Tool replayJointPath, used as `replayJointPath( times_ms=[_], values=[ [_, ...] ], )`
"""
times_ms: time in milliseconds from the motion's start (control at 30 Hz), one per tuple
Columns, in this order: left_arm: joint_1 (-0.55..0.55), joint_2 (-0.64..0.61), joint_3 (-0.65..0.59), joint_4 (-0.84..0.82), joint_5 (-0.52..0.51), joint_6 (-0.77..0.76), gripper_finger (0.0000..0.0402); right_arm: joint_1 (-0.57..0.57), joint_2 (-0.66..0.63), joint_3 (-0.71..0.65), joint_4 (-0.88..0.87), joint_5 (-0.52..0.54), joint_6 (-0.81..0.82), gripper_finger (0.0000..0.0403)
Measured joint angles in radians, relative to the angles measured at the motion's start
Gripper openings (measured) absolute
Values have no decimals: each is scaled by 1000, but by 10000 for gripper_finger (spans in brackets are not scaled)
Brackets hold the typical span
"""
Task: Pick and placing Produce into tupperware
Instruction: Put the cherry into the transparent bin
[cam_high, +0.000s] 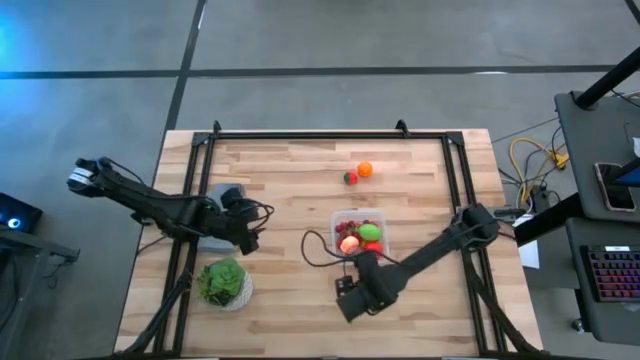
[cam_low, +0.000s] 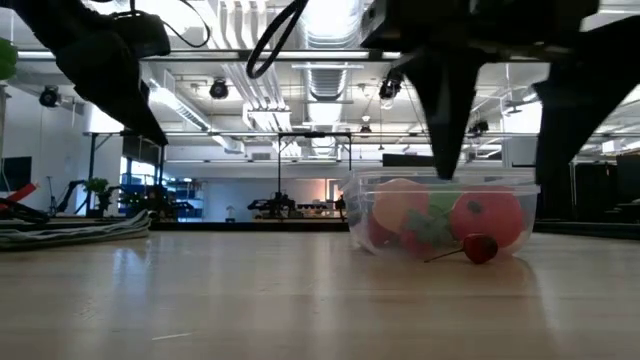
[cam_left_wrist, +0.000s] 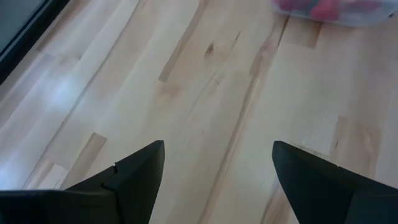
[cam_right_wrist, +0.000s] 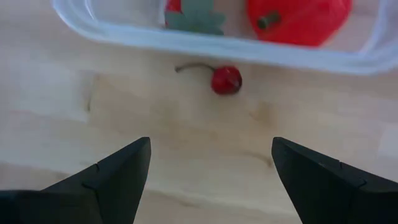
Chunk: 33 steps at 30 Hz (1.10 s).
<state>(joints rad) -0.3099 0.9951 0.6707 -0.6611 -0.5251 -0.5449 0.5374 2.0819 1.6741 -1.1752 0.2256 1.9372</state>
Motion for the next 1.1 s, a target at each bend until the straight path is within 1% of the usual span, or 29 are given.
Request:
replayJointPath(
  times_ms=[200, 433, 667, 900, 1100],
  values=[
    [0, -52, -33, 5, 1, 0, 283, -52, 13, -9, 1, -4, -65, 326],
    [0, -54, -39, 6, 1, 1, 283, -86, 14, -56, 10, -75, -122, 326],
    [0, -47, -39, 8, -1, 2, 283, -101, 14, -93, 73, -79, -189, 326],
    [0, -47, -38, 35, -2, 2, 283, -128, 14, -164, 188, -94, -249, 326],
    [0, -47, -35, 56, -3, 0, 283, -132, 1, -213, 233, -95, -255, 326]
  ],
)
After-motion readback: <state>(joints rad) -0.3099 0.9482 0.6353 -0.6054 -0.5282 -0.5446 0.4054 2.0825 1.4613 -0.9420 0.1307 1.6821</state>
